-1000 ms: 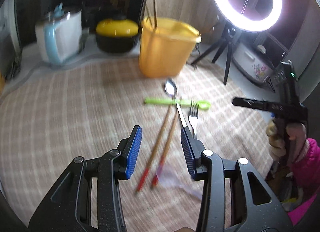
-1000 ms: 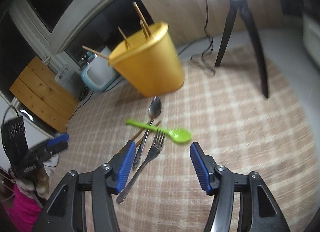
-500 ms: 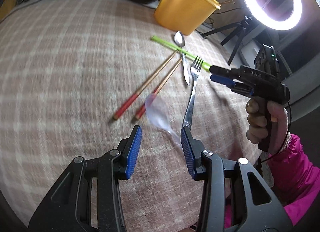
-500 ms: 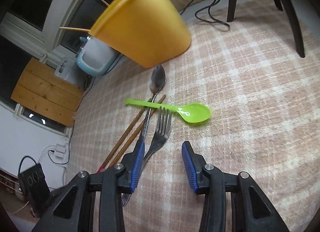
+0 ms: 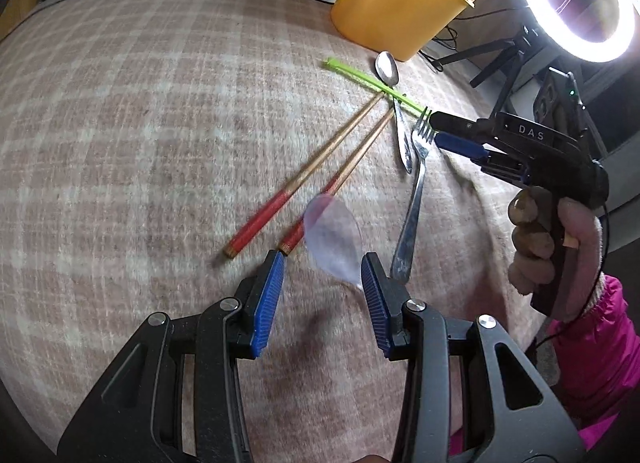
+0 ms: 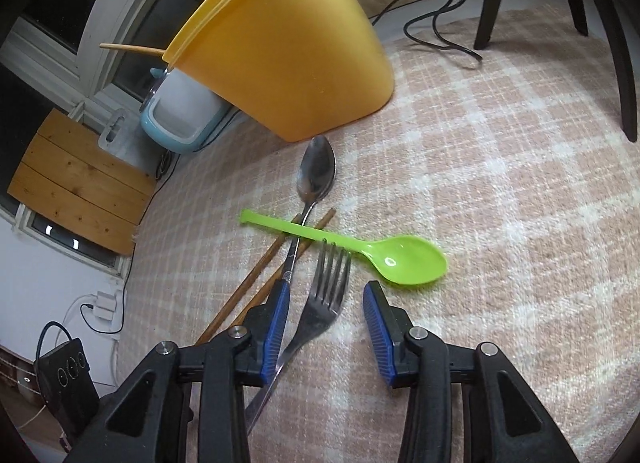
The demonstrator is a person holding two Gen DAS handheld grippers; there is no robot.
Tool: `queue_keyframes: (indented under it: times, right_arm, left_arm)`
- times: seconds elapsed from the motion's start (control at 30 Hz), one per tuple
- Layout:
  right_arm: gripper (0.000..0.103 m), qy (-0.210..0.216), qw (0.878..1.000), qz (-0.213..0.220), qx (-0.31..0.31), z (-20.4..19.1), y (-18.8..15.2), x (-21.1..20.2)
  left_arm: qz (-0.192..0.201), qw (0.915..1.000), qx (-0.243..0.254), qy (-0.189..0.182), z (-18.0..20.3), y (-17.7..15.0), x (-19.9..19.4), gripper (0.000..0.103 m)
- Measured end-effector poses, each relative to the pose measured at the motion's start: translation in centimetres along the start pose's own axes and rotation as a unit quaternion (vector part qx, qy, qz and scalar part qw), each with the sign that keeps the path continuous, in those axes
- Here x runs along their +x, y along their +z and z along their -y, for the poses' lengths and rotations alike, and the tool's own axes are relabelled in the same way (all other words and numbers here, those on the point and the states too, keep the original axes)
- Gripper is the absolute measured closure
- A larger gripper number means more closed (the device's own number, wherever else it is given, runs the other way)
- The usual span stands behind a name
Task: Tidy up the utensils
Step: 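Close the right gripper on the steel fork while the left grasps the clear plastic spoon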
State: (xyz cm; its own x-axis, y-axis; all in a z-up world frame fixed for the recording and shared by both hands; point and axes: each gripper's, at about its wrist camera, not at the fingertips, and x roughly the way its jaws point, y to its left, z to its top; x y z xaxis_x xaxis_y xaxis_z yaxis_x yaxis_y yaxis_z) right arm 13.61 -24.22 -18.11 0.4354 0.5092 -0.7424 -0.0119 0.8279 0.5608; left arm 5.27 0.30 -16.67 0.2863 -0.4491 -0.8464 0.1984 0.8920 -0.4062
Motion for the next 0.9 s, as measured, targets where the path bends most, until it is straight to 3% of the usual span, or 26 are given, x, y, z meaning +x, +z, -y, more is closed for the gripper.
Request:
queue_keyframes:
  times: [0.37, 0.4, 0.5, 0.6, 0.9]
  right_arm:
    - [0.057, -0.051, 0.998, 0.020, -0.045, -2.7, -0.2, 1.2]
    - [0.060, -0.057, 0.997, 0.021, -0.049, -3.0, -0.3, 1.3]
    - [0.076, -0.082, 0.995, 0.023, -0.056, -3.3, -0.2, 1.6]
    - [0.090, -0.092, 0.994, 0.022, -0.047, -3.0, 0.1, 1.6]
    - [0.100, -0.055, 0.998, 0.014, -0.028, -2.7, 0.7, 1.2]
  left_arm:
    - [0.024, 0.9944, 0.074, 0.072, 2.9, 0.0, 1.4, 0.063]
    - [0.026, 0.9937, 0.078, 0.075, 2.9, -0.2, 1.5, 0.064]
    - [0.036, 0.9914, 0.085, 0.092, 3.0, -0.3, 1.7, 0.084]
    - [0.039, 0.9931, 0.074, 0.082, 2.4, -0.2, 1.5, 0.090]
    - [0.048, 0.9963, 0.059, 0.042, 2.7, -0.1, 0.1, 0.099]
